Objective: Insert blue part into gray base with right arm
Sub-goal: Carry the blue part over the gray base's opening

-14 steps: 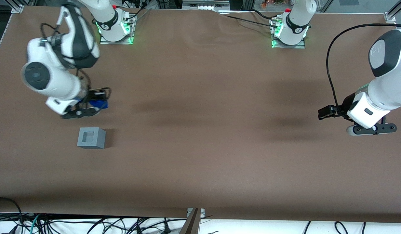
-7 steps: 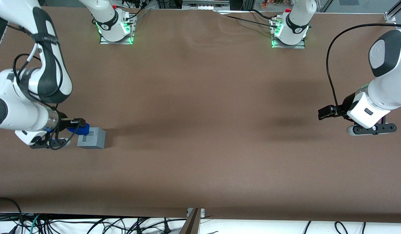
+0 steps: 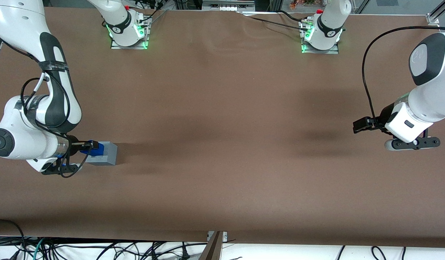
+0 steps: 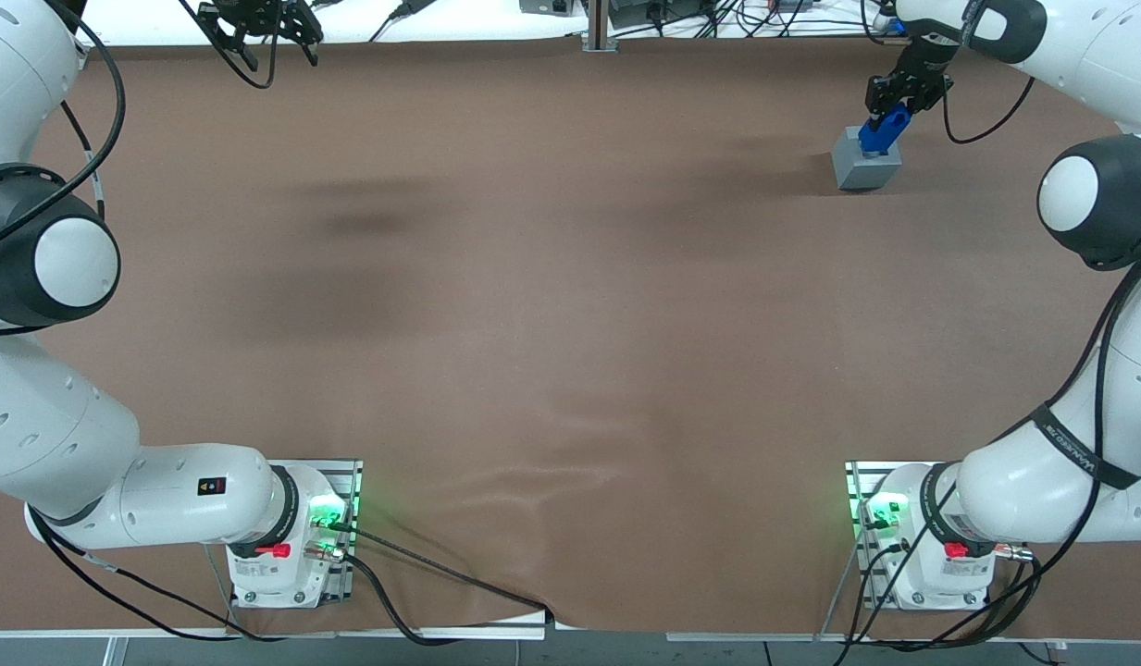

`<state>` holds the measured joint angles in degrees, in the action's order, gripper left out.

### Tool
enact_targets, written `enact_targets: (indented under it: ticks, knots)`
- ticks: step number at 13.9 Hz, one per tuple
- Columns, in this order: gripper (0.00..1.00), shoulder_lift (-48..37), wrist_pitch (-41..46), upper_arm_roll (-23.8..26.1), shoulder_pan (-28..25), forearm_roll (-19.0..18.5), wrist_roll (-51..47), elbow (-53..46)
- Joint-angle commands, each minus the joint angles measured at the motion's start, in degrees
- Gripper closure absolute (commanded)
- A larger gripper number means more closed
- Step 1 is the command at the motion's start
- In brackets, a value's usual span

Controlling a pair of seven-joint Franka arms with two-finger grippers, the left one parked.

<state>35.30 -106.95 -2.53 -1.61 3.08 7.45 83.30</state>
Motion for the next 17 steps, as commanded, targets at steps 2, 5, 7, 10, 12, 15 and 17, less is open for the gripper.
enact_targets:
  ticks: [2,5,7,10,12,15,17]
  knots:
    - [1.0,0.8,0.9,0.6,0.8,0.5,1.2,-1.4]
    - [1.0,1.7,0.7,0.5,0.8,0.4,1.2,-1.6]
    - [1.0,1.7,0.5,0.5,0.7,0.3,1.2,-1.6]
    - [1.0,1.5,0.6,0.5,0.7,0.2,1.3,-1.7]
    - [1.0,1.2,0.7,0.5,0.7,0.2,1.3,-1.8]
    - [1.0,1.1,0.6,0.5,0.7,-1.1,1.1,-1.8]
    - [1.0,1.3,0.5,0.4,0.8,-1.1,1.1,-1.8]
